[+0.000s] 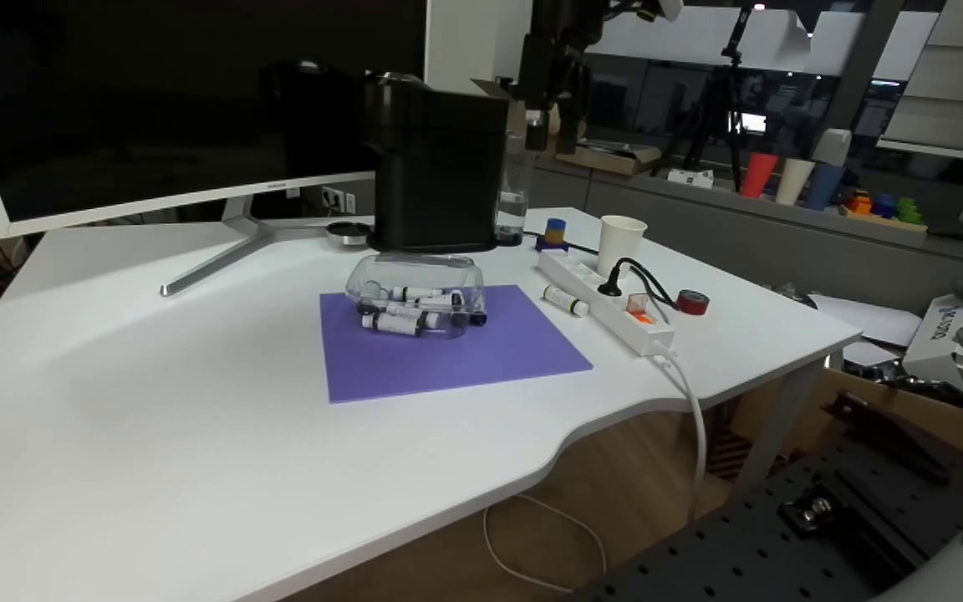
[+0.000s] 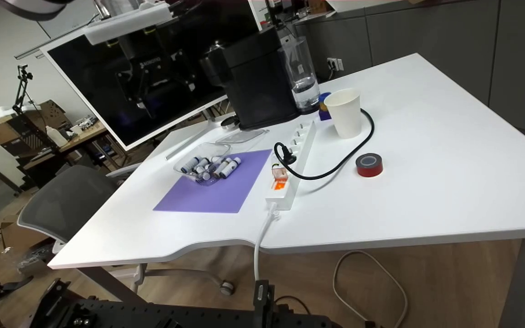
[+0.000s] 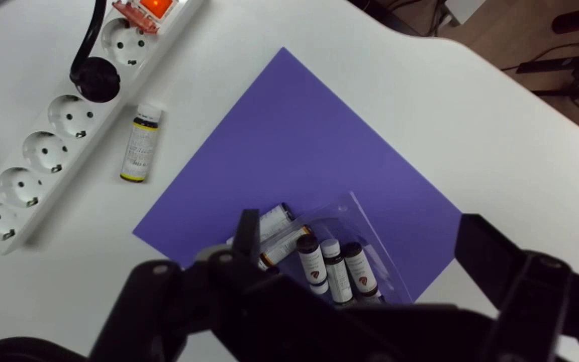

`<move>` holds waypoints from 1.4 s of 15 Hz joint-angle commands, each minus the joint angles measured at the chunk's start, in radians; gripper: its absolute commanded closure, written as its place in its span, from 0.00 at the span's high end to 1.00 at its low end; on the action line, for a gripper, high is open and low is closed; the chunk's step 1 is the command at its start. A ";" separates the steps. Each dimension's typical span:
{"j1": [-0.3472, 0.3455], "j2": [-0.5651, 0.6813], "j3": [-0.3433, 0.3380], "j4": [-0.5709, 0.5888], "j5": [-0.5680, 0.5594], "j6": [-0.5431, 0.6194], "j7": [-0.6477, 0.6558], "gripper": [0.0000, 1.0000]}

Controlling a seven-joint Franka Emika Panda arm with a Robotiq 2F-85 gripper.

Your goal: Pick up one bottle from the table and put it inside the container

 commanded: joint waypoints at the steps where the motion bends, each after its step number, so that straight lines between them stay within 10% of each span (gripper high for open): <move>1: -0.029 0.020 0.012 0.027 0.011 -0.030 -0.025 1.00; 10: -0.062 0.155 -0.005 0.067 -0.143 0.325 0.195 1.00; 21: -0.102 0.482 -0.009 0.346 -0.204 0.077 0.382 1.00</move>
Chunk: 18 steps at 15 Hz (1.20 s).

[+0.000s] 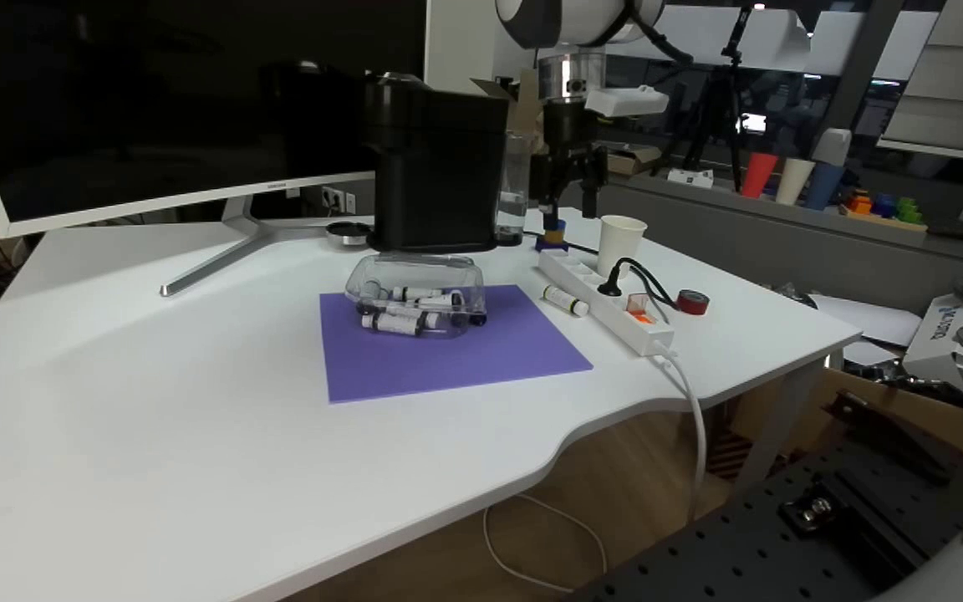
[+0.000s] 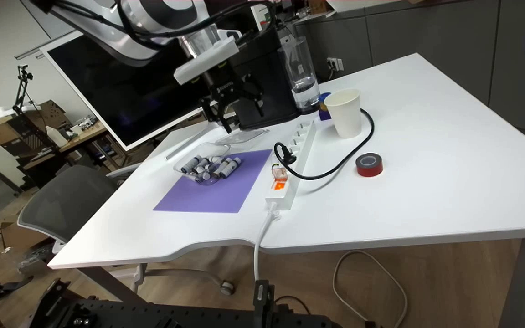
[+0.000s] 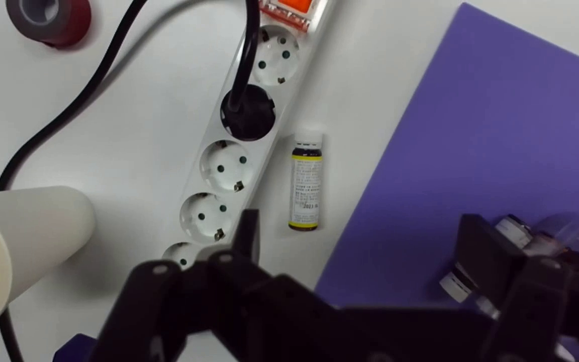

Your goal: Pick up one bottle from the table and put it inside the container

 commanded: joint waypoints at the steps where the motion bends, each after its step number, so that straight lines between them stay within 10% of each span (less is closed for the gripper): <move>1: -0.019 0.024 0.021 0.030 -0.013 -0.039 0.019 1.00; 18: -0.049 0.324 0.047 0.202 -0.032 0.100 -0.016 1.00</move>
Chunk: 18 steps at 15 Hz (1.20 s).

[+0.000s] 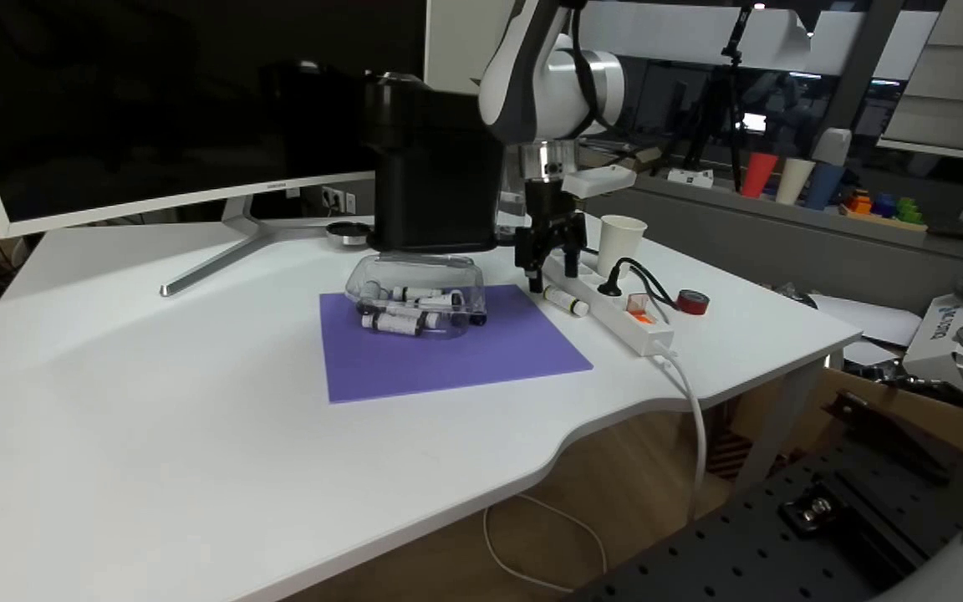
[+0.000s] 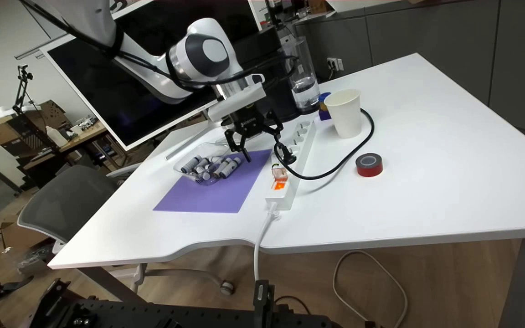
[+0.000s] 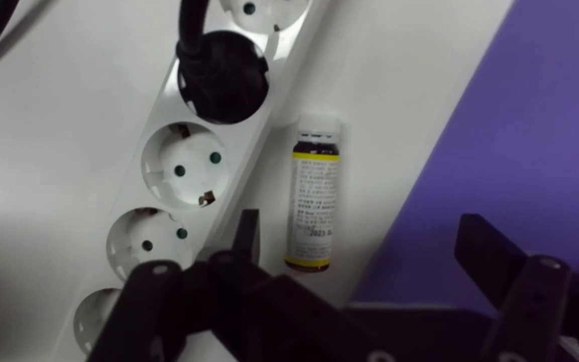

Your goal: Pick up one bottle from the table and put it inside the container

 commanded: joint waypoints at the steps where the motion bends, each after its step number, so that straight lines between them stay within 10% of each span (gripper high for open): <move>1: -0.023 0.055 0.020 0.053 -0.030 0.056 -0.012 1.00; 4: -0.022 0.083 0.021 0.073 -0.039 0.083 -0.010 1.00; 5: -0.025 0.090 0.024 0.078 -0.035 0.085 -0.012 0.75; 16: -0.057 0.037 0.041 0.041 -0.011 0.110 -0.003 0.05; 18: -0.058 0.011 0.042 0.023 -0.010 0.122 0.004 0.07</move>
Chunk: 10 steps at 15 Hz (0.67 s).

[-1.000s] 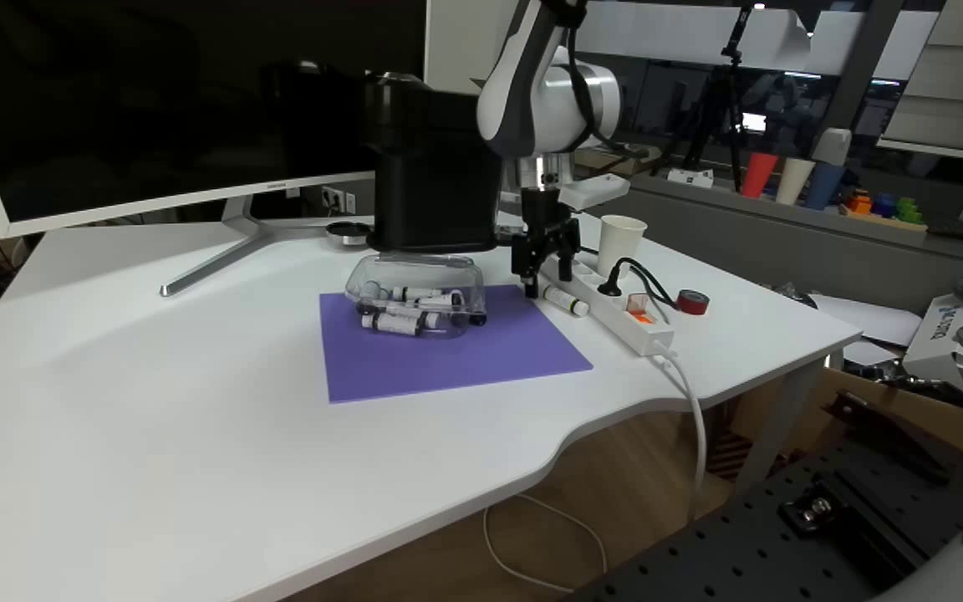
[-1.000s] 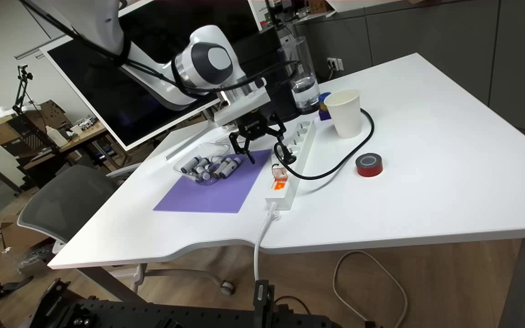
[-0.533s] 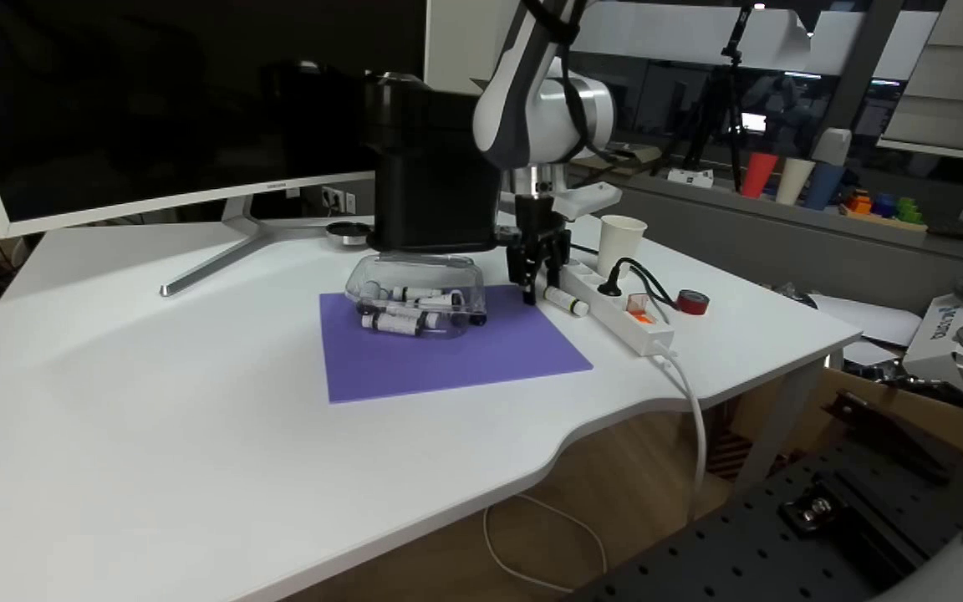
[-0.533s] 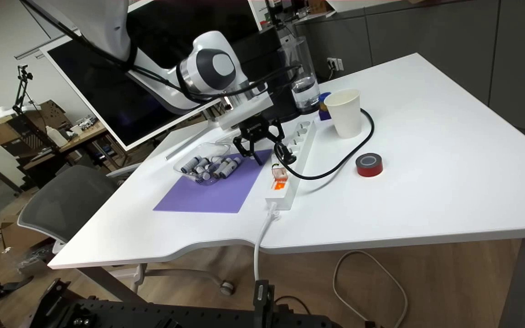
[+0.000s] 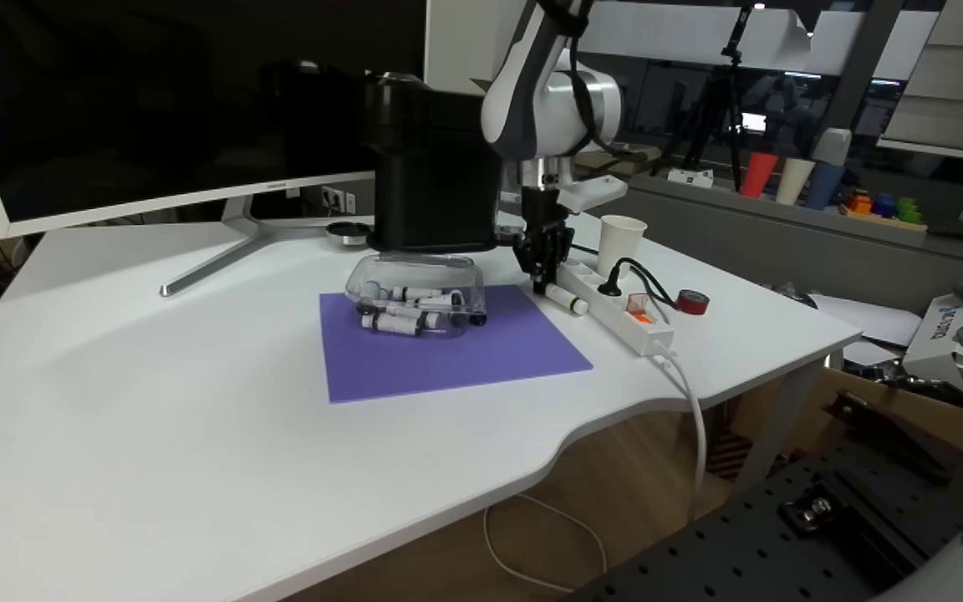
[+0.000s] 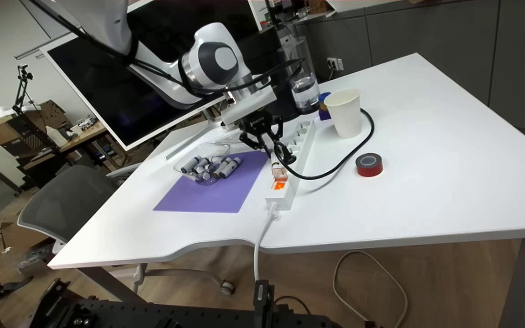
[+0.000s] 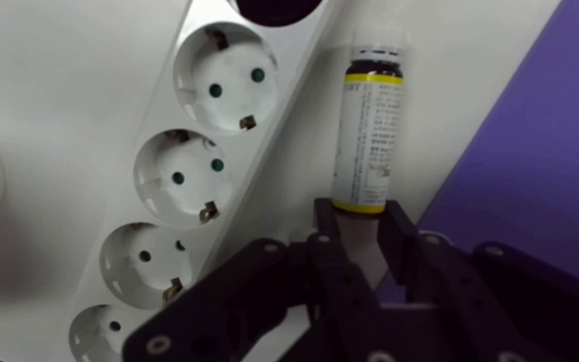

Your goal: Pick up one bottle from the table and put it inside the container

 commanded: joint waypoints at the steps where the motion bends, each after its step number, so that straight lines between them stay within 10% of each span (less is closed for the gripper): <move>1: -0.011 -0.077 0.012 -0.054 0.001 0.019 0.025 0.07; 10: 0.087 -0.186 0.091 -0.076 -0.019 0.020 -0.009 0.07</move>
